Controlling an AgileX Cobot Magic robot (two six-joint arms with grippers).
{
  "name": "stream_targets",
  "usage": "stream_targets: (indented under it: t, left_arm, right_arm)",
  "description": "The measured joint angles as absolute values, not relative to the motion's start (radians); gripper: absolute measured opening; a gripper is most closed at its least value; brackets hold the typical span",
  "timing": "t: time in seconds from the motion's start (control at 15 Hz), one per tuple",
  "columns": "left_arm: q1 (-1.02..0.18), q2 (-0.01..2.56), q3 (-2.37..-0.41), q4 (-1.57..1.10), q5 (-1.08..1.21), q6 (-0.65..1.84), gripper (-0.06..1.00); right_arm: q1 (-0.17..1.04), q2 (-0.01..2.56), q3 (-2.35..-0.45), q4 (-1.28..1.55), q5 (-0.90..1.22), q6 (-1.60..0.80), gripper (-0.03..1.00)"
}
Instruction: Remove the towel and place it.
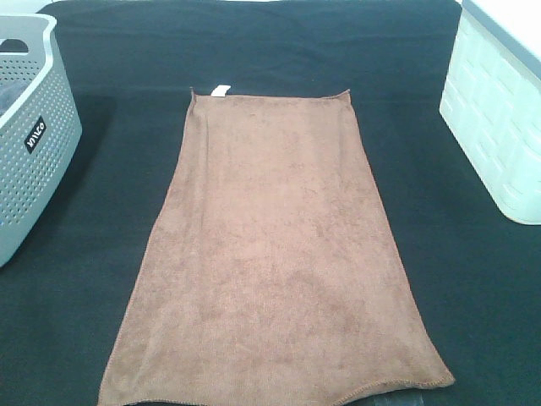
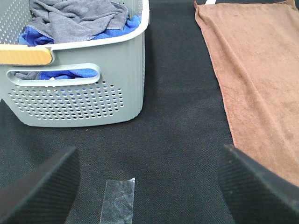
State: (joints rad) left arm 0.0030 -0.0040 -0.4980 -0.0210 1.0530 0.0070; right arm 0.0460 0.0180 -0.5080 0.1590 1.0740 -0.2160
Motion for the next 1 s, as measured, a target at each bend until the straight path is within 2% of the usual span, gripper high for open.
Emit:
stream_targets:
  t: [0.2, 1.0]
  left_arm:
    - [0.047, -0.004, -0.498, -0.034, 1.053, 0.006, 0.75]
    - [0.047, -0.004, -0.498, -0.035, 1.053, 0.000, 0.75]
  right_arm:
    - [0.069, 0.018, -0.508, 0.143, 1.074, -0.216, 0.75]
    - [0.069, 0.018, -0.508, 0.148, 1.074, -0.216, 0.75]
